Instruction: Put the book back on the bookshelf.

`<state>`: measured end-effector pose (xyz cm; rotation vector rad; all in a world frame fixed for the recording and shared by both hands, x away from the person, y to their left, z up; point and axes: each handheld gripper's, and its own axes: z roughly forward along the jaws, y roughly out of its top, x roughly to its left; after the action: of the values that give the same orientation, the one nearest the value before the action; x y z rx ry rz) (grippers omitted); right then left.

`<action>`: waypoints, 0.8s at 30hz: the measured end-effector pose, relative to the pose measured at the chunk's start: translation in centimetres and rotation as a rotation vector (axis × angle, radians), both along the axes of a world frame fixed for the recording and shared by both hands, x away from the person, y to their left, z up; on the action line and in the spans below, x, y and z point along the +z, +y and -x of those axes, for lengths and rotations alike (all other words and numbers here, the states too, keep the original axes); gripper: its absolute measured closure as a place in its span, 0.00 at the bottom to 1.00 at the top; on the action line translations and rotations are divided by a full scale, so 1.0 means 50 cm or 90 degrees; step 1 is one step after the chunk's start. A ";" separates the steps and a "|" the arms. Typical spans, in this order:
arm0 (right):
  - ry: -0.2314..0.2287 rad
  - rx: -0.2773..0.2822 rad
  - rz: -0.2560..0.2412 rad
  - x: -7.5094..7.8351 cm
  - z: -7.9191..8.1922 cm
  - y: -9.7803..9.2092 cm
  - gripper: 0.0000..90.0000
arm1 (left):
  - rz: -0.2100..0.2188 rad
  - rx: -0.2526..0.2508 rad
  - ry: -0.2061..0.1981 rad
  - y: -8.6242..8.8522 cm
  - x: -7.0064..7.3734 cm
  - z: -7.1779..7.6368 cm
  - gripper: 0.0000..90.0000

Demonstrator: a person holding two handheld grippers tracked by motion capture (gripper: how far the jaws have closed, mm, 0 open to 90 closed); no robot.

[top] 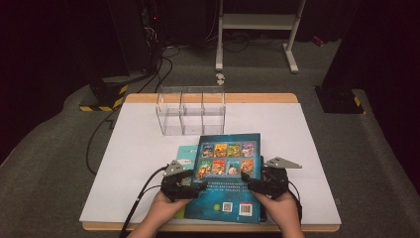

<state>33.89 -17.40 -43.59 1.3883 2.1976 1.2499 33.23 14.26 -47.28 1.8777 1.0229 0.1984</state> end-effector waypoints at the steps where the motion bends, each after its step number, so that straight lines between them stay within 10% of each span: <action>1: 0.001 -0.001 -0.001 -0.001 -0.002 0.003 0.27 | 0.000 0.000 -0.001 -0.001 0.000 0.000 0.24; 24: -0.002 0.000 -0.005 0.015 0.010 -0.008 0.46 | 0.012 0.001 -0.003 -0.004 -0.004 0.001 0.23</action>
<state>33.38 -17.78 -42.83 1.3875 2.1931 1.2624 33.17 14.04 -47.49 1.8591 1.0191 0.1930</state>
